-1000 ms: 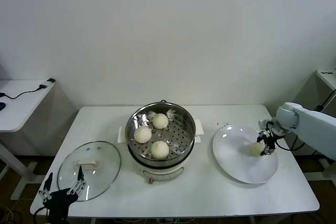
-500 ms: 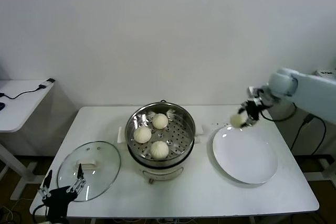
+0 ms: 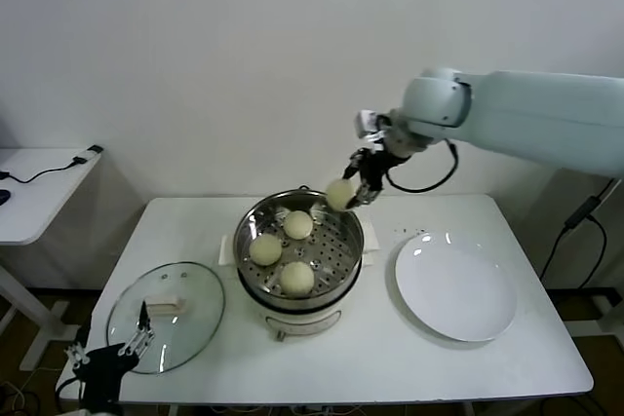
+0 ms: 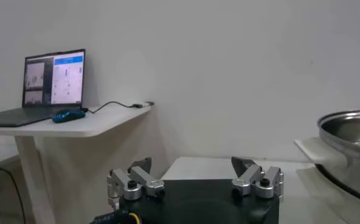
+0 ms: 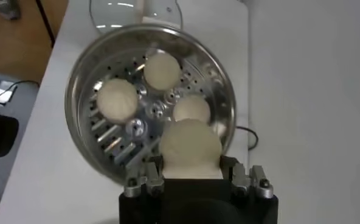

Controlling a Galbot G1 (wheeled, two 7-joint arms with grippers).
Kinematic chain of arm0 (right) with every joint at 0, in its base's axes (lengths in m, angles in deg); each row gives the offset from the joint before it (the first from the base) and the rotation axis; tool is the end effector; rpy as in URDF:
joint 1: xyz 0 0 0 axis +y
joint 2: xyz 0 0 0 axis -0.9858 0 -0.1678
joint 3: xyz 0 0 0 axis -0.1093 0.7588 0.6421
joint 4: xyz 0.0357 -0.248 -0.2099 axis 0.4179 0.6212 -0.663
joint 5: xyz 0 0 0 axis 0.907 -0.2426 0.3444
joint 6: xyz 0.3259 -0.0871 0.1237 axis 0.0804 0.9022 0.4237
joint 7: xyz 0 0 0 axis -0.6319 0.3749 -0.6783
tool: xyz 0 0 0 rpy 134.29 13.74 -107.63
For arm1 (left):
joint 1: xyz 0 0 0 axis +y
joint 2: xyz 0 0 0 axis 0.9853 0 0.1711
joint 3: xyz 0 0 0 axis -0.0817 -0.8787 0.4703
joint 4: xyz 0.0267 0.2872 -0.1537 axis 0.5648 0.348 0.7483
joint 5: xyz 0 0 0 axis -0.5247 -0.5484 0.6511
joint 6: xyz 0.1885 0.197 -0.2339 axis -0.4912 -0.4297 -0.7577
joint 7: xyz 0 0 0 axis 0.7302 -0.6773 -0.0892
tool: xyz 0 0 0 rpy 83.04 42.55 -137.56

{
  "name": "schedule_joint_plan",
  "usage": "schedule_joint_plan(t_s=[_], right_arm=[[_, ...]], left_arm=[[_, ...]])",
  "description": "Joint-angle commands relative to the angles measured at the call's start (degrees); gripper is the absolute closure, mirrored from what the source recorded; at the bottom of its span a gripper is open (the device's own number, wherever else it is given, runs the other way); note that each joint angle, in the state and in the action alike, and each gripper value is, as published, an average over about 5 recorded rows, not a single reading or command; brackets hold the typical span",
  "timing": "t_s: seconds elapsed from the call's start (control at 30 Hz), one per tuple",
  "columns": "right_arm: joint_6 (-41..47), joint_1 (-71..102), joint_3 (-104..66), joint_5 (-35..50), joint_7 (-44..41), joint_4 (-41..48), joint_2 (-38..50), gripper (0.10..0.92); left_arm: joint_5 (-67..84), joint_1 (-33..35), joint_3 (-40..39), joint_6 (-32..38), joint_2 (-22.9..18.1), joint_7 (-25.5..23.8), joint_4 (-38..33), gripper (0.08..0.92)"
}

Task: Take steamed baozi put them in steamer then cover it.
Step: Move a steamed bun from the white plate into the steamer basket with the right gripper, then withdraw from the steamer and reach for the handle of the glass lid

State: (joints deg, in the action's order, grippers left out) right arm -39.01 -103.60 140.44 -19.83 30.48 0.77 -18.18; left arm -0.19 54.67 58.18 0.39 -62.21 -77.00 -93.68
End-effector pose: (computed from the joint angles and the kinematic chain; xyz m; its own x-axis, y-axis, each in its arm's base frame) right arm 0.4982 0.0739 0.0020 -0.2350 -0.3389 0.9110 -0.9547 -0.0956 -0.2818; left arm 0.1184 0.0723 -0.2715 -0.9331 -0.3198 0.1644 -0.3093 0.9470 0.0864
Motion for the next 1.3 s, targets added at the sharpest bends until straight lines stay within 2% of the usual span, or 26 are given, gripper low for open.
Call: schedule_joint_plan(t_s=[0.03, 0.4, 0.9, 1.0, 1.17, 1.3], right_arm=[[5.17, 8.28, -0.26, 0.07, 5.75, -1.13, -8.06, 0.406], [5.88, 14.69, -0.04, -5.76, 7.19, 2.83, -6.87, 0.406], [6.27, 15.68, -1.25, -7.99, 7.39, 3.87, -6.76, 0.390], [5.24, 15.20, -1.45, -7.87, 6.82, 4.09, -6.48, 0.356], [1.35, 12.71, -3.13, -6.18, 4.26, 4.71, -4.93, 0.236], [-0.10, 10.14, -7.38, -0.92, 4.19, 4.92, -1.24, 0.206]], left_arm=[[-0.02, -0.05, 0.18, 0.00, 0.06, -0.01, -0.03, 0.177], [0.06, -0.24, 0.66, -0.09, -0.02, 0.00, -0.06, 0.177], [0.32, -0.10, 0.96, 0.02, -0.07, 0.11, -0.07, 0.177], [0.43, -0.04, 0.98, 0.08, -0.14, 0.16, -0.08, 0.177], [0.45, 0.00, 1.01, 0.09, -0.18, 0.17, -0.08, 0.177], [0.38, -0.30, 1.08, -0.04, -0.09, 0.11, -0.09, 0.177]])
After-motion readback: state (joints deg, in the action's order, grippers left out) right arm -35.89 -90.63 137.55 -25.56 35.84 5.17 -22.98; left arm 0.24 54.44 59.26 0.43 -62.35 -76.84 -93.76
